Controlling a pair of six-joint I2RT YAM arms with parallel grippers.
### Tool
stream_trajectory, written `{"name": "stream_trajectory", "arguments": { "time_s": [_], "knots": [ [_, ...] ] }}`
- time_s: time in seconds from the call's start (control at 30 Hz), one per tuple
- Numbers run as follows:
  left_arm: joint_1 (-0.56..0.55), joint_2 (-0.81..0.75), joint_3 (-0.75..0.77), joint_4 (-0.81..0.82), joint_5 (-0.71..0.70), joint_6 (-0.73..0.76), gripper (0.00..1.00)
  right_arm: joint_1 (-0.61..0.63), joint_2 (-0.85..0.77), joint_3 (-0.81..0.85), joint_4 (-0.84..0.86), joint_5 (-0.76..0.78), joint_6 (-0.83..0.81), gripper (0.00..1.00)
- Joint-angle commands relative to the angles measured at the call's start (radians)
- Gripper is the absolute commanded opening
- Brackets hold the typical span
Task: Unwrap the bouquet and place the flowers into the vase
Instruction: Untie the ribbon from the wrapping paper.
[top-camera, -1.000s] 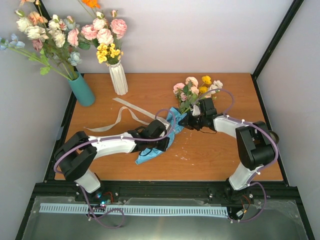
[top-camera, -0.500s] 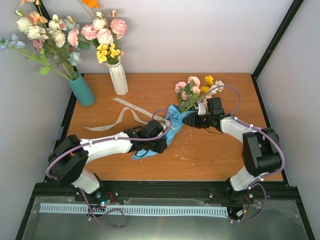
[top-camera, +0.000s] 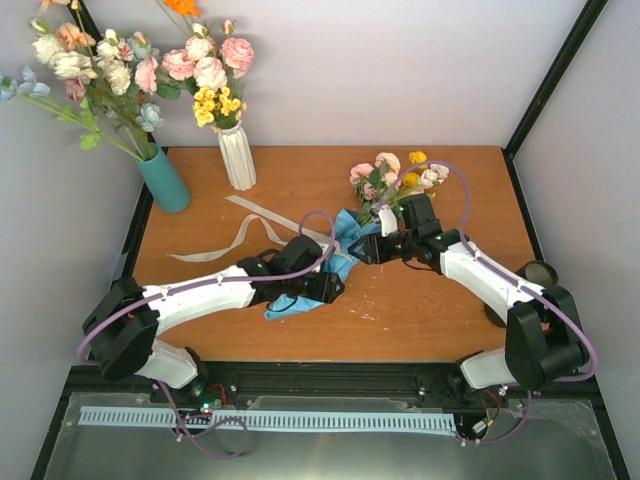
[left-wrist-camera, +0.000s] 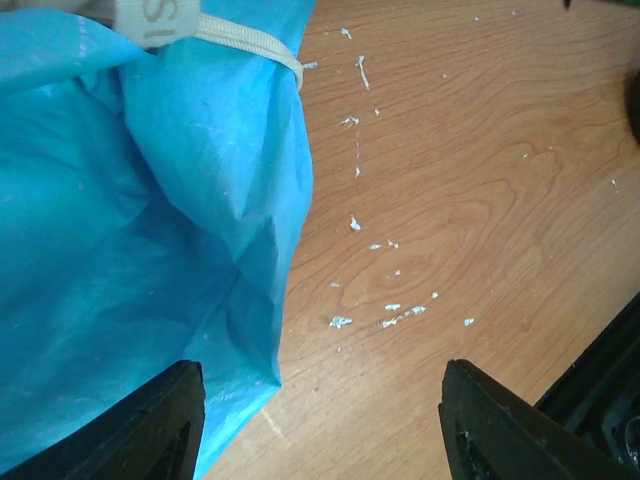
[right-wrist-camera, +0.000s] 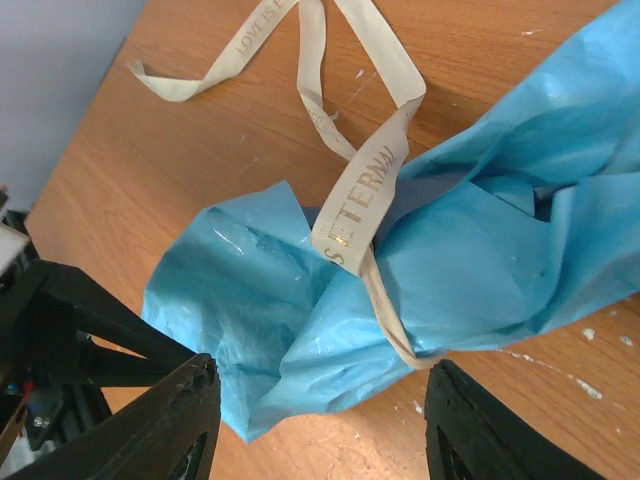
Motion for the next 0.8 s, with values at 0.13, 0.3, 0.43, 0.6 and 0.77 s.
{"name": "stream_trajectory", "arguments": {
  "time_s": [0.13,0.3,0.43,0.6,0.77],
  "knots": [
    [0.024,0.121,0.010,0.212,0.048,-0.066,0.64,0.075,0.105,0.122,-0.071,0.131,-0.082,0.56],
    [0.067,0.150,-0.045,0.317,0.065,-0.076,0.54,0.097,0.180,0.158,-0.067,0.134,-0.102,0.55],
    [0.085,0.158,-0.095,0.391,0.081,-0.067,0.45,0.104,0.238,0.181,-0.063,0.131,-0.110,0.53],
    [0.092,0.163,-0.132,0.430,0.072,-0.062,0.33,0.131,0.289,0.201,-0.062,0.123,-0.121,0.50],
    [0.098,0.165,-0.145,0.447,0.067,-0.063,0.28,0.145,0.319,0.200,-0.076,0.159,-0.140,0.46]
  ]
}}
